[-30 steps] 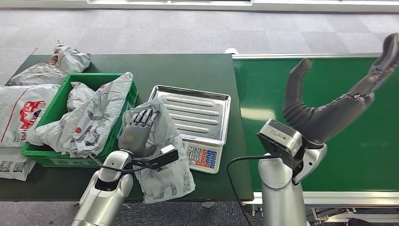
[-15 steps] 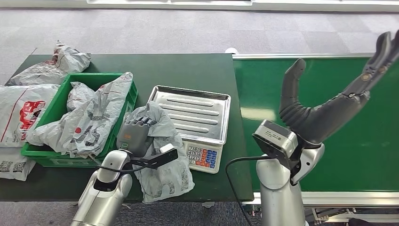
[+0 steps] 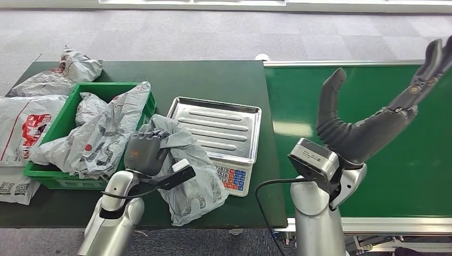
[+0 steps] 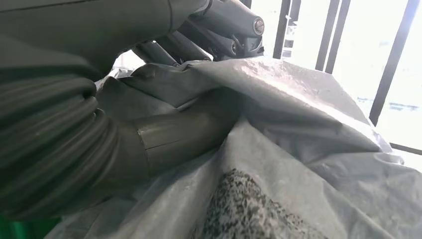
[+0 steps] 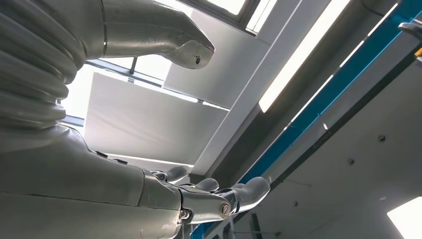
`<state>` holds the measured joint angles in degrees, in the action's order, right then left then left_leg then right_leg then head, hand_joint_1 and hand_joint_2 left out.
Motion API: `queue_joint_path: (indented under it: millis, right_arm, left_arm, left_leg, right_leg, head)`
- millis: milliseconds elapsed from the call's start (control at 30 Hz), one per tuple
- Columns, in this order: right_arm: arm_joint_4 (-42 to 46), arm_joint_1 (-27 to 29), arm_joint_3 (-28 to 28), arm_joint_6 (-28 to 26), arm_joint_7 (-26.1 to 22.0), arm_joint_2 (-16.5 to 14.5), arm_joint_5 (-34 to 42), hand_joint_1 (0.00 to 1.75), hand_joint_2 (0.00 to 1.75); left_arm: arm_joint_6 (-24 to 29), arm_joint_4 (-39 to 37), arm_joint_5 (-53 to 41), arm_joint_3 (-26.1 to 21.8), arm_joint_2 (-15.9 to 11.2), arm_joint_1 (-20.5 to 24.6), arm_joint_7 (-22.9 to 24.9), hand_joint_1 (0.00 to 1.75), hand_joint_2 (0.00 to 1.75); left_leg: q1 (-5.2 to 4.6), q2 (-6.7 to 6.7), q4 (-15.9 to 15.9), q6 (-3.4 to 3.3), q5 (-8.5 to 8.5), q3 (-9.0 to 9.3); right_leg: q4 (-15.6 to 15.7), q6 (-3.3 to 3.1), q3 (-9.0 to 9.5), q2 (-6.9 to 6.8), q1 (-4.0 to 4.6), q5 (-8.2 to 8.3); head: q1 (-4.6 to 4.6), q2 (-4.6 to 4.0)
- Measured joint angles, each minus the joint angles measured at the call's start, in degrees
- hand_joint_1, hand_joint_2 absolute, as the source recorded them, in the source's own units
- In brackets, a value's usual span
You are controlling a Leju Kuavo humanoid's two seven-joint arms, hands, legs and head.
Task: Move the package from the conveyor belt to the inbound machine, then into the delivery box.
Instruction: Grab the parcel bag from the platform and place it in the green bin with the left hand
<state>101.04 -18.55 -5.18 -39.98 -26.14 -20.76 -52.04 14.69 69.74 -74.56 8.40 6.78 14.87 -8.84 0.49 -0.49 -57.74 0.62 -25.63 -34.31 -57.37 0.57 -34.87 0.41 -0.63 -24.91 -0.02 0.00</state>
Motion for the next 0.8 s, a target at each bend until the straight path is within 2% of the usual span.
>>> queue_joint_path:
  millis: [167, 367, 533, 700, 800]
  right_arm:
    - [-0.02, 0.22, 0.00, 0.00, -0.58, 0.03, 0.30, 0.00, 1.75]
    - [-0.48, 0.71, 0.04, 0.00, -2.10, 0.16, 1.80, 0.00, 1.75]
    - [-1.13, 0.93, 0.04, 0.00, -2.87, 0.19, 2.85, 0.00, 1.75]
    - [-1.68, 0.92, 0.04, 0.00, -2.93, 0.20, 3.57, 0.00, 1.75]
    - [-1.87, 0.93, 0.04, 0.00, -2.87, 0.20, 3.65, 0.00, 1.75]
  left_arm:
    - [2.27, 2.66, 2.27, -0.43, 0.00, -0.75, -1.24, 1.75, 1.75]
    - [13.48, 9.18, 10.22, -2.96, 0.19, 1.18, -1.63, 1.75, 1.75]
    - [21.03, 9.11, 8.46, -8.54, -0.22, 8.24, 4.83, 1.75, 1.75]
    - [23.75, -0.83, 5.60, -15.36, -3.63, 17.85, 9.03, 1.75, 1.75]
    - [24.33, -6.56, 4.96, -18.00, -5.69, 21.58, 9.79, 1.75, 1.75]
  left_leg:
    - [0.00, 0.01, 0.00, 0.00, 0.00, 0.00]
    - [0.02, 0.01, 0.00, 0.01, 0.01, -0.03]
    - [0.05, 0.01, 0.00, 0.05, 0.05, -0.02]
    - [0.07, 0.02, 0.00, 0.19, 0.17, 0.00]
    - [0.07, 0.05, 0.00, 0.21, 0.20, 0.00]
  right_leg:
    - [0.00, 0.00, -0.02, 0.00, 0.00, 0.00]
    - [-0.01, -0.01, -0.06, 0.00, 0.03, 0.01]
    - [-0.03, -0.05, -0.05, 0.00, 0.07, 0.04]
    - [-0.12, -0.15, -0.09, 0.03, 0.08, 0.11]
    - [-0.15, -0.20, -0.14, 0.10, 0.09, 0.14]
  head:
    - [0.00, 0.00]
    - [0.00, 0.00]
    - [0.00, 0.00]
    - [0.00, 0.00]
    - [-0.01, 0.00]
